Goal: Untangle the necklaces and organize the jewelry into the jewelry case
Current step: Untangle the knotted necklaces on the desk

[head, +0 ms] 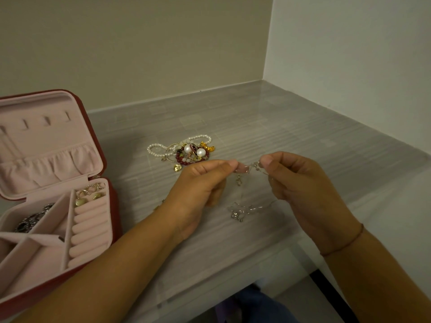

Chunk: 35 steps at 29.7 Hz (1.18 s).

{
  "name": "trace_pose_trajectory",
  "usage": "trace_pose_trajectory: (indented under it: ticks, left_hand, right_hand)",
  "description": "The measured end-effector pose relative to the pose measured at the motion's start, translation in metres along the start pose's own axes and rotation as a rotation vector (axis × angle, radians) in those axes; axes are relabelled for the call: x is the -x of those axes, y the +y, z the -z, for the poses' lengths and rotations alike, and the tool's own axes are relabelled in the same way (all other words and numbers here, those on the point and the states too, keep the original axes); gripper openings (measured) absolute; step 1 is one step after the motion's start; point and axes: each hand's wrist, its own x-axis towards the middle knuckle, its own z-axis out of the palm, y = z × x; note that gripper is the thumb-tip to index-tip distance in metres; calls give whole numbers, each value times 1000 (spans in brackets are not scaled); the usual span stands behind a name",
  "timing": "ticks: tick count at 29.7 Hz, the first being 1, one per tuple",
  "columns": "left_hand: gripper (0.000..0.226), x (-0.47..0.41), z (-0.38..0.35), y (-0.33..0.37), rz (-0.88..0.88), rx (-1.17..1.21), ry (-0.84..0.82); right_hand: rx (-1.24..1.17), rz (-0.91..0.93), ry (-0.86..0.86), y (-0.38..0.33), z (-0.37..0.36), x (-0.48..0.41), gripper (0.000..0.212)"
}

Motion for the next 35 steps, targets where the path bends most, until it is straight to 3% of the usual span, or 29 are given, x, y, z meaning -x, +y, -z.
trace_pose_trajectory:
  ticks: [5, 11, 16, 21, 24, 28, 35]
  left_hand:
    - [23, -1, 3, 0, 10, 41, 18]
    - [21, 0, 0, -1, 38, -11, -49]
    - [13, -1, 2, -2, 56, 60, -88]
    - [32, -3, 3, -7, 163, 257, -261]
    - [30, -3, 5, -8, 179, 190, -321]
    - [16, -4, 8, -9, 124, 120, -274]
    - [4, -11, 9, -14, 109, 537, -248]
  right_hand:
    - [-143, -69, -69, 2, -1, 1, 30]
    - [-313, -150, -124, 2, 1, -2, 26]
    - [-341, -196, -125, 2, 0, -1, 24]
    - [-363, -235, -126, 6, -1, -2, 24]
    - [-354, -250, -121, 7, -1, -2, 23]
    - [-355, -244, -77, 5, 5, -4, 23]
    - [-284, -176, -1, 13, 7, -2, 15]
